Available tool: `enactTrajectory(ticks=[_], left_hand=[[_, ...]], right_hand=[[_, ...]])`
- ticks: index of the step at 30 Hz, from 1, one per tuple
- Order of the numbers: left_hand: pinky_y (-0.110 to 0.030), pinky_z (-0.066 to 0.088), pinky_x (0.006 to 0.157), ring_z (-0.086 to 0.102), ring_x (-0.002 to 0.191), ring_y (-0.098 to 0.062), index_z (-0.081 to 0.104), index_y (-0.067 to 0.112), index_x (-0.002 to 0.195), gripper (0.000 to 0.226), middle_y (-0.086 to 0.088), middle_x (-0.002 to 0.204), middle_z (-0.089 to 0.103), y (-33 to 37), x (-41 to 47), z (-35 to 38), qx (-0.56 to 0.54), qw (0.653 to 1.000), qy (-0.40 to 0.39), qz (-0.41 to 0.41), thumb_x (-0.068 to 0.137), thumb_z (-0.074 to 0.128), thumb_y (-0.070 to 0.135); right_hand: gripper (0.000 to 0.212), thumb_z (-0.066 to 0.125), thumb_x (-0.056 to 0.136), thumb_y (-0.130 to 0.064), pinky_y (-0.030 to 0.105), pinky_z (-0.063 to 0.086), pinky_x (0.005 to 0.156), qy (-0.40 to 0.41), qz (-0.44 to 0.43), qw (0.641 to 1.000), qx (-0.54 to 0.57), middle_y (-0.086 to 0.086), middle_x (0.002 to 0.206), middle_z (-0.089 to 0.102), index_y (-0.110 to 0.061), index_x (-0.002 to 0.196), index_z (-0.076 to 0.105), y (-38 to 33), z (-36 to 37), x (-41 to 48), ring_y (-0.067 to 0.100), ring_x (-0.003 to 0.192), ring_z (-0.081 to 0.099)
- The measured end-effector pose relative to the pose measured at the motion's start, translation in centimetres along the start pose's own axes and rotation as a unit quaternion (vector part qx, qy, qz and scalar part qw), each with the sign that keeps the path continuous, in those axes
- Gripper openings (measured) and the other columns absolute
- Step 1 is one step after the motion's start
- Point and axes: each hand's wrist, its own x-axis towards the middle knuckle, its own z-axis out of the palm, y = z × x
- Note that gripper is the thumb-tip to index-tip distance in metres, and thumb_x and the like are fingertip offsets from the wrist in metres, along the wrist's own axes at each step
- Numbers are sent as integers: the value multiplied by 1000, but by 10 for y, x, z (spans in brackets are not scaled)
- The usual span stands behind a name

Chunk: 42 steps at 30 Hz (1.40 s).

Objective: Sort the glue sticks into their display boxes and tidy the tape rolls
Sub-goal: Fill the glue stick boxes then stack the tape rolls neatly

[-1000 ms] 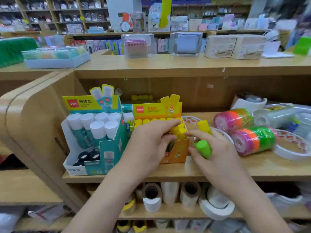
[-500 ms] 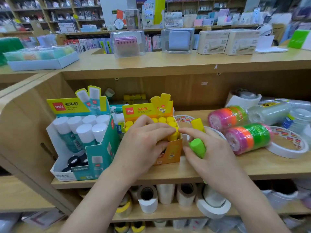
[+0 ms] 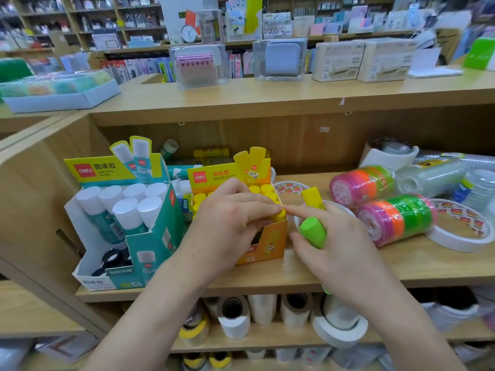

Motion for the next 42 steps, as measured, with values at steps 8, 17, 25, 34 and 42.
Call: enactTrajectory(ticks=[8, 17, 25, 34, 42], left_hand=[[-23, 45, 66, 50, 84, -15, 79, 21, 90, 13, 12, 88, 72, 3, 10, -13, 8, 997, -69, -36, 77, 76, 24], [-41, 51, 82, 48, 107, -21, 74, 24, 109, 54, 13, 116, 68, 13, 16, -25, 61, 983, -171, -25, 71, 50, -7], [-36, 45, 94, 44, 112, -6, 67, 26, 119, 50, 17, 121, 63, 15, 9, -27, 5, 978, -187, -92, 84, 35, 9], [-22, 55, 77, 67, 90, -6, 73, 21, 105, 26, 5, 95, 74, 41, 15, -38, -315, 914, -94, -237, 82, 65, 29], [-17, 54, 73, 69, 84, -4, 70, 23, 100, 20, 10, 87, 73, 33, 8, -56, -248, 925, 180, -227, 84, 69, 11]], right_hand=[[42, 65, 84, -25, 10, 39, 72, 21, -19, 1000, -4, -18, 90, 49, -43, 123, 62, -2, -1, -4, 2, 90, 50], [43, 65, 84, -24, 17, 40, 78, 2, -24, 999, -27, -11, 99, 52, -41, 123, 61, -5, -6, -6, 6, 97, 50], [38, 66, 81, -26, 12, 40, 76, 3, -21, 997, 80, -12, 88, 55, -46, 113, 64, -11, -7, -7, 6, 91, 54], [22, 74, 78, -12, 10, 44, 72, -82, -46, 974, 208, -17, 95, 65, -31, 88, 71, -28, -11, -12, 4, 89, 63], [48, 67, 86, -3, 27, 53, 58, -86, 15, 948, 305, -1, 91, 71, -41, 115, 66, -29, -28, -13, 12, 59, 62]])
